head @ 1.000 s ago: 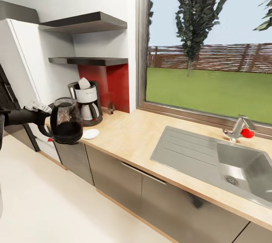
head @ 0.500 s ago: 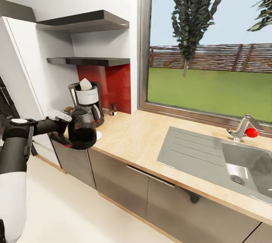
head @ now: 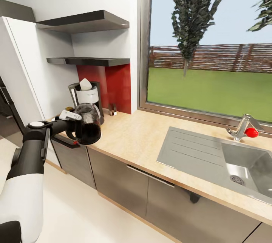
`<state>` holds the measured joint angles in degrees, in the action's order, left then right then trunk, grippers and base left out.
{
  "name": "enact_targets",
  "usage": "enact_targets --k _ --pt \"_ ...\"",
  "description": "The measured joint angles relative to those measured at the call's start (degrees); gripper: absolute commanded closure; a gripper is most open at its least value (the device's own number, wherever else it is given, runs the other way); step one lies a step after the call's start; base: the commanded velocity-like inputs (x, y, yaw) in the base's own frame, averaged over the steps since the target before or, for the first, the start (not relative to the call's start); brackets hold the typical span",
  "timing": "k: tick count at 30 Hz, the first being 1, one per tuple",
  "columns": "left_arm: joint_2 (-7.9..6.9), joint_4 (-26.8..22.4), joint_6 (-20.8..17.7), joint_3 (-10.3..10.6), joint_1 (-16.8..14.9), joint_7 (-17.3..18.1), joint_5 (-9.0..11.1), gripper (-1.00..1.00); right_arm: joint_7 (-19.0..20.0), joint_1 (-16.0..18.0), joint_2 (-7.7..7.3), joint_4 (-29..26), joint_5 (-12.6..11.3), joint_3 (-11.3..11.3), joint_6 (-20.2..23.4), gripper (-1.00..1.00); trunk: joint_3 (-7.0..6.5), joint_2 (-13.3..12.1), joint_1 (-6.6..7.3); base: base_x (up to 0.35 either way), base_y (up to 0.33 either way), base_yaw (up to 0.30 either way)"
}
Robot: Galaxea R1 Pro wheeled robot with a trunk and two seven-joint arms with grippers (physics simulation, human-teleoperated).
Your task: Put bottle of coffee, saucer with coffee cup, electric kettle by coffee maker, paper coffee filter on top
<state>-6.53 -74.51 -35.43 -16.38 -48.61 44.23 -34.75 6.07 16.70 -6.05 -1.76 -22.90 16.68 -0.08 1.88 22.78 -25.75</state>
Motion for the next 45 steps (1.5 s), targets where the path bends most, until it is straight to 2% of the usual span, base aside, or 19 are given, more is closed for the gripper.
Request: enact_targets --k 4,10,17,22,25,45 --pt "0.8 -0.03 0.13 0.16 0.0 -1.14 -0.41 1.0 -0.25 -0.03 0.09 -0.04 -0.03 -0.03 -0.07 -1.0 0.0 0.0 0.0 0.0 0.0 0.0" --pt "0.96 -0.09 0.21 0.23 0.19 -4.27 -0.28 1.0 -0.08 -0.04 0.09 -0.09 -0.2 -0.16 -0.08 -1.0 0.0 0.0 0.0 0.012 0.0 0.0" --pt "1.58 0.05 0.24 0.31 0.41 -4.46 -0.24 1.0 0.03 -0.03 -0.11 -0.02 -0.27 -0.26 -0.01 -1.0 -0.04 0.01 0.02 0.238 0.094 -0.068" --pt "1.65 0.06 0.05 3.08 0.42 -4.56 -0.08 1.0 0.07 -0.05 -0.17 -0.02 -0.3 -0.28 0.0 -1.0 -0.2 0.0 0.01 0.113 0.273 -0.222" --pt "1.68 0.09 0.04 3.71 0.42 -4.59 -0.19 1.0 0.08 -0.01 -0.19 -0.02 -0.25 -0.27 0.0 -1.0 -0.3 0.0 0.0 0.017 0.301 -0.237" --pt "1.69 0.07 0.01 3.89 1.11 -4.3 0.04 1.0 0.06 -0.01 -0.26 -0.02 -0.23 -0.27 0.0 -1.0 -0.96 0.03 0.0 0.001 0.045 -0.239"
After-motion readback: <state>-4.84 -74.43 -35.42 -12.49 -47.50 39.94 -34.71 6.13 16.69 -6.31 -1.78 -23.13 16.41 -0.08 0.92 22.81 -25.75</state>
